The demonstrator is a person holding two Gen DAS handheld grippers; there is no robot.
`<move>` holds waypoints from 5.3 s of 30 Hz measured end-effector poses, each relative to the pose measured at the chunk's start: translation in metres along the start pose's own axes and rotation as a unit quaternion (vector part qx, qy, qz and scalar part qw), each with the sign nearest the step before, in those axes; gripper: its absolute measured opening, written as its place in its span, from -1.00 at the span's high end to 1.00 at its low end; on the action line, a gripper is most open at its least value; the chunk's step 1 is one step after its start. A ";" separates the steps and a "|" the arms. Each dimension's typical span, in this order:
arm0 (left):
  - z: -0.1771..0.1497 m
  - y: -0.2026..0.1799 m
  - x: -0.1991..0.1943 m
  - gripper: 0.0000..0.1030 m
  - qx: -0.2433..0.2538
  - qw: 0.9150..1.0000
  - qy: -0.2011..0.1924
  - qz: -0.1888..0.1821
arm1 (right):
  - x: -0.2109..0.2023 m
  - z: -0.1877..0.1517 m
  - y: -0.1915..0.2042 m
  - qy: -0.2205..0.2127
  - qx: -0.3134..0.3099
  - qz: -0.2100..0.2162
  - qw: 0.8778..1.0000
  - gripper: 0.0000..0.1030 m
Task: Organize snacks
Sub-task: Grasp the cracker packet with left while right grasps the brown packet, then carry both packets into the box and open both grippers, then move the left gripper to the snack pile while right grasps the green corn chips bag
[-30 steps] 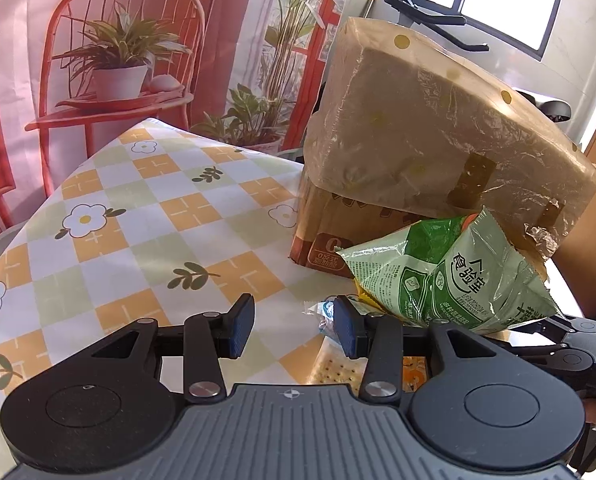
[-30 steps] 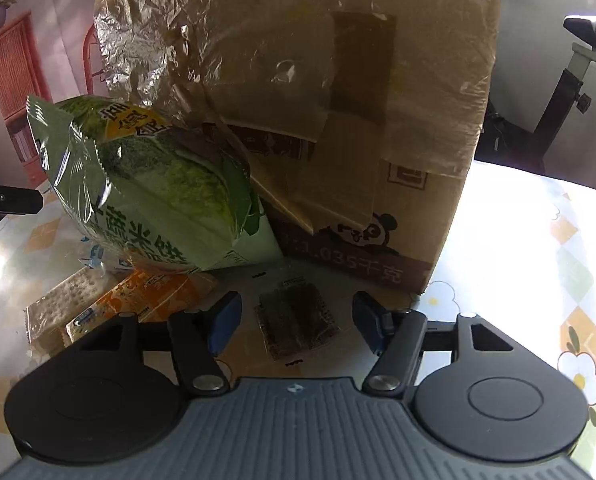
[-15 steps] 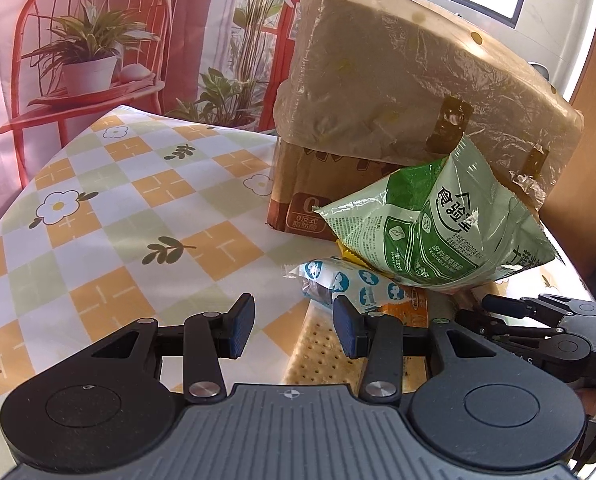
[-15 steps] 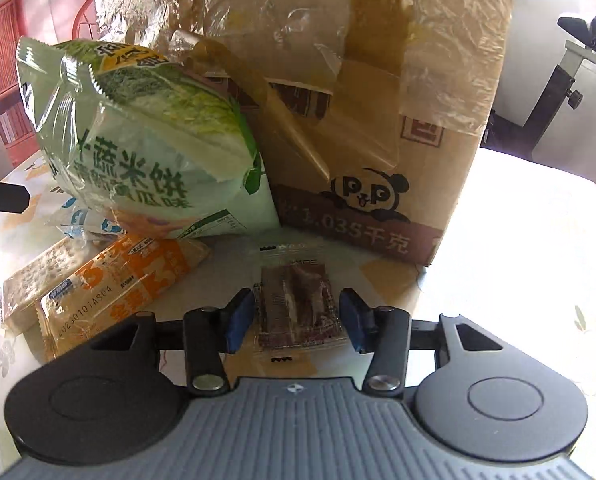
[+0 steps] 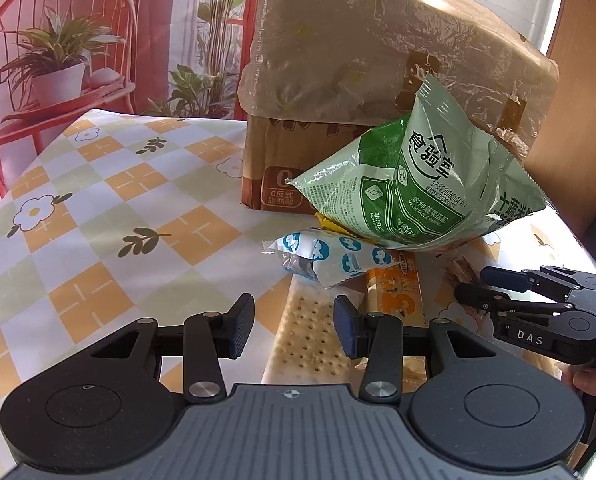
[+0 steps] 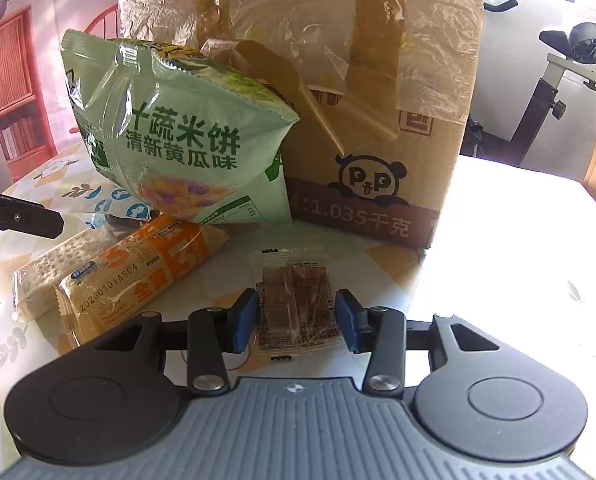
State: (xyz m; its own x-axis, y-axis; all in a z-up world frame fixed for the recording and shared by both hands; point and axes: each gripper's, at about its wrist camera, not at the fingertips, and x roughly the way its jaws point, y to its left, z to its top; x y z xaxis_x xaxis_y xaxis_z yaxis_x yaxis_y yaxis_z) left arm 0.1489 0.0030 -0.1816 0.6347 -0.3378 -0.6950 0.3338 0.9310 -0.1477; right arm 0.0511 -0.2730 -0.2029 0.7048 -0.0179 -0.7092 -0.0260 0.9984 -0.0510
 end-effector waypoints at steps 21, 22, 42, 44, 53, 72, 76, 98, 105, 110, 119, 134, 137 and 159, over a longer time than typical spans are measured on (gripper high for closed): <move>-0.022 -0.031 0.024 0.03 0.069 0.996 0.014 0.047 | -0.002 -0.001 0.000 -0.001 0.002 0.002 1.000 0.11; -0.023 -0.031 0.023 0.03 0.066 0.997 0.012 0.047 | -0.002 -0.001 -0.001 -0.001 0.002 0.002 1.000 0.11; -0.040 -0.033 -0.025 0.04 0.031 0.998 -0.026 0.042 | -0.012 0.000 -0.003 -0.017 0.011 0.003 1.000 0.15; -0.039 -0.031 -0.027 0.04 0.024 0.998 -0.033 0.047 | -0.020 0.001 -0.004 -0.023 0.006 -0.002 1.000 0.15; -0.036 -0.028 -0.044 0.04 -0.015 0.996 -0.071 0.048 | -0.053 -0.003 -0.009 -0.044 0.025 -0.005 0.999 0.16; 0.030 -0.009 -0.092 0.04 -0.057 0.974 -0.206 0.075 | -0.116 0.052 -0.019 -0.211 0.032 -0.068 0.975 0.16; 0.048 -0.014 -0.099 0.04 -0.046 0.969 -0.232 0.075 | -0.126 0.067 -0.017 -0.243 0.021 -0.071 0.967 0.15; 0.227 -0.068 -0.018 0.03 0.016 0.979 -0.202 0.027 | -0.041 0.207 -0.043 -0.158 0.060 -0.022 0.985 0.15; 0.215 -0.073 -0.010 -0.07 0.047 0.981 -0.188 0.007 | -0.039 0.202 -0.046 -0.159 0.061 -0.017 0.985 -0.41; 0.208 -0.060 -0.023 -0.09 0.040 0.982 -0.186 -0.002 | -0.058 0.191 -0.045 -0.171 0.067 0.005 0.983 -0.40; 0.172 -0.039 -0.058 -0.09 0.041 0.985 -0.167 0.000 | -0.089 0.167 -0.028 -0.190 0.075 0.024 0.979 -0.40; 0.114 -0.016 -0.058 -0.09 0.018 0.993 -0.113 -0.006 | -0.064 0.103 0.011 -0.101 0.095 0.018 0.990 -0.40; 0.110 -0.016 -0.055 -0.09 0.014 0.994 -0.109 -0.011 | -0.057 0.096 0.009 -0.077 0.097 0.014 0.992 -0.40; 0.054 -0.007 -0.036 -0.08 0.008 0.999 -0.043 -0.024 | -0.068 0.038 0.001 0.004 0.114 0.063 0.991 -0.40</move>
State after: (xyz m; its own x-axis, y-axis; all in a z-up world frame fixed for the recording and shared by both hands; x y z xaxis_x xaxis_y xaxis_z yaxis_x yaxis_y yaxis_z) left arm 0.1609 0.0008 -0.1172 0.6752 -0.3935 -0.6239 0.3762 0.9113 -0.1675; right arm 0.0305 -0.2684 -0.1280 0.7005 0.1075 -0.7055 0.0486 0.9791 0.1974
